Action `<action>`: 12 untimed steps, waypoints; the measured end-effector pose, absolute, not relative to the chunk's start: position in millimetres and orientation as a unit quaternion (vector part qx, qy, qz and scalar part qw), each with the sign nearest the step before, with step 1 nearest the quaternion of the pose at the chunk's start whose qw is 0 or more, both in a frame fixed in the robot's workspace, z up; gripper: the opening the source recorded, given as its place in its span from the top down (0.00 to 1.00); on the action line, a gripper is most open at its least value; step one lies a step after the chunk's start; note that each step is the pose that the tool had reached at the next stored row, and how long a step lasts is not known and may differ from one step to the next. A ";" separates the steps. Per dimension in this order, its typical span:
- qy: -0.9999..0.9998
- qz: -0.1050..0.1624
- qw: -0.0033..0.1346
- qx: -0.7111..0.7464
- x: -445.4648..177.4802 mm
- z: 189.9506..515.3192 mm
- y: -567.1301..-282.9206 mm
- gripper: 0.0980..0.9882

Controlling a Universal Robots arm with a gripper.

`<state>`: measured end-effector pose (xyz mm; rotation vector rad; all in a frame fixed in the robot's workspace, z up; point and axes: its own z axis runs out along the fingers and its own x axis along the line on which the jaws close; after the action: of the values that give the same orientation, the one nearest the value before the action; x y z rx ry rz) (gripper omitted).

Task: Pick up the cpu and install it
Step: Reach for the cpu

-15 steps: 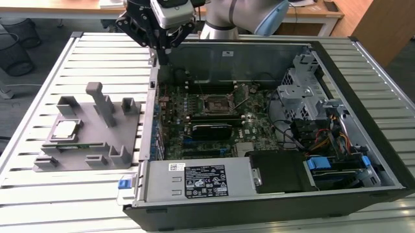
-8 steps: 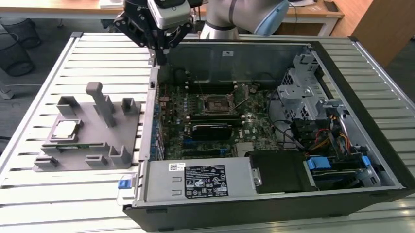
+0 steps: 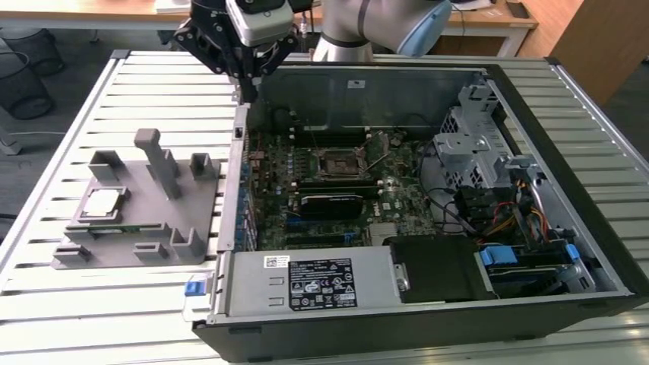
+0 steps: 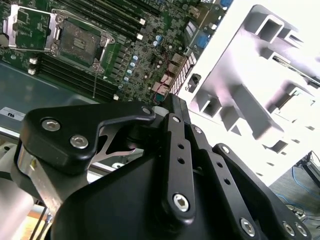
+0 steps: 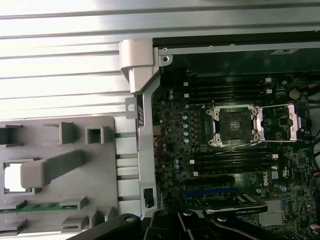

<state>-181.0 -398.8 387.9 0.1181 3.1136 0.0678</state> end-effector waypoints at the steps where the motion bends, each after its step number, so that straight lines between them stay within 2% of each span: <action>1: 0.999 0.022 0.012 0.038 -181.5 387.8 -398.8 0.99; 12: 0.999 0.022 0.012 0.038 -186.5 387.1 -398.8 0.99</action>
<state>-186.5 -398.8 387.1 0.1181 3.1142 0.0677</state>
